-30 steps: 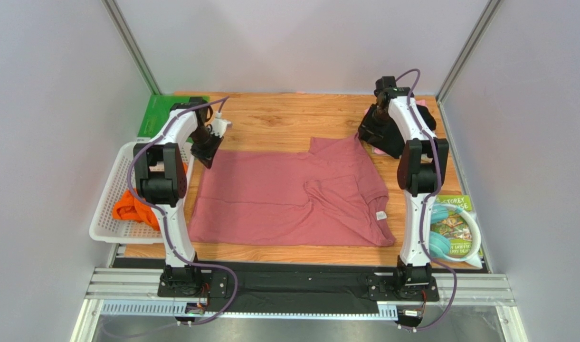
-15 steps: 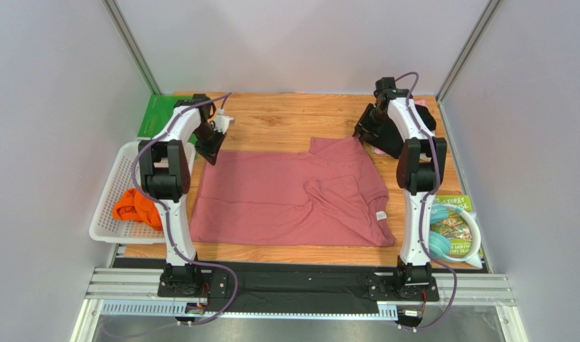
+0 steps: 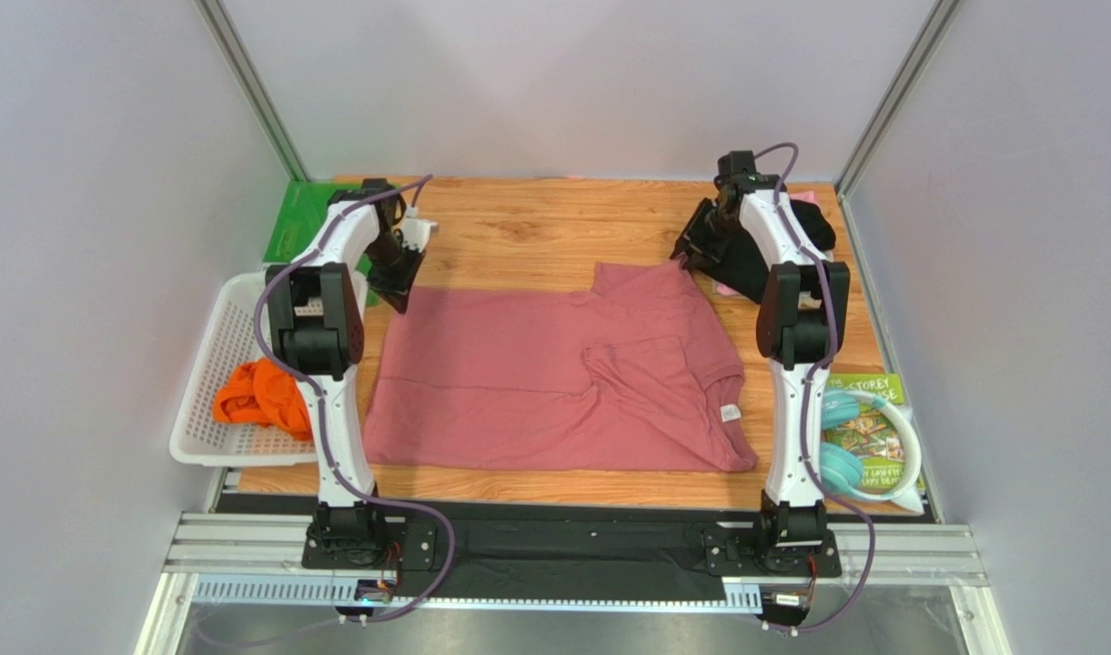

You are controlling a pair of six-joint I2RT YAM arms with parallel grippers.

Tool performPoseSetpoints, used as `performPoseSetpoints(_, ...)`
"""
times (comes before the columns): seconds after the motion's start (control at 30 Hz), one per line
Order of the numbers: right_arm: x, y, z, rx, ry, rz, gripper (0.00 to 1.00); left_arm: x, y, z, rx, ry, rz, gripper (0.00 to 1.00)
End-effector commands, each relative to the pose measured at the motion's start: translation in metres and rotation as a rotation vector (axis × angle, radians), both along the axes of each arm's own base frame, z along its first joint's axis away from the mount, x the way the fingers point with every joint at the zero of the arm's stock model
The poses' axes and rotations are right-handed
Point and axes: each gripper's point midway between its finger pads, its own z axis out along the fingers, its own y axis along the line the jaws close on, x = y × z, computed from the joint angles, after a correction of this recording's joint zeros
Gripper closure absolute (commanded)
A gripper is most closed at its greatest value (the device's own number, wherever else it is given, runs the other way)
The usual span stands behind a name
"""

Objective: Fold and stack the t-shirts
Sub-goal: Grap the side of the flattened tshirt furthest away from the robot with both arms

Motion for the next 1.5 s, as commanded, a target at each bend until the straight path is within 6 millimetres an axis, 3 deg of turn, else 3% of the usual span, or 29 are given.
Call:
performPoseSetpoints(0.0,0.016,0.003,0.010,0.031,-0.056,0.004,0.62,0.019,0.014,0.009,0.027,-0.059,0.067,0.86)
performPoseSetpoints(0.33,0.013,0.007,0.001,0.046,-0.046,0.023,0.62,0.041,0.012,0.009,0.017,-0.106,0.133,0.69)
performPoseSetpoints(0.4,0.013,0.008,0.000,0.053,-0.046,0.026,0.62,0.044,0.012,0.006,0.040,-0.116,0.128,0.62)
performPoseSetpoints(0.43,0.013,0.008,0.001,0.055,-0.046,0.027,0.62,0.044,0.013,0.004,0.049,-0.117,0.120,0.54)
performPoseSetpoints(0.73,0.014,0.009,0.004,0.066,-0.058,0.034,0.62,0.054,0.010,-0.009,0.078,-0.108,0.104,0.43)
performPoseSetpoints(0.97,0.012,0.010,0.003,0.072,-0.058,0.036,0.64,0.061,0.012,-0.014,0.091,-0.103,0.101,0.45)
performPoseSetpoints(1.3,0.013,0.011,0.005,0.075,-0.067,0.041,0.76,0.062,0.008,-0.013,0.069,-0.101,0.095,0.59)
performPoseSetpoints(1.33,0.014,0.011,0.005,0.076,-0.068,0.042,0.76,0.062,-0.004,-0.013,0.063,-0.100,0.070,0.61)
performPoseSetpoints(1.47,0.015,0.012,0.008,0.080,-0.074,0.042,0.79,0.058,-0.011,-0.013,0.041,-0.090,0.056,0.73)
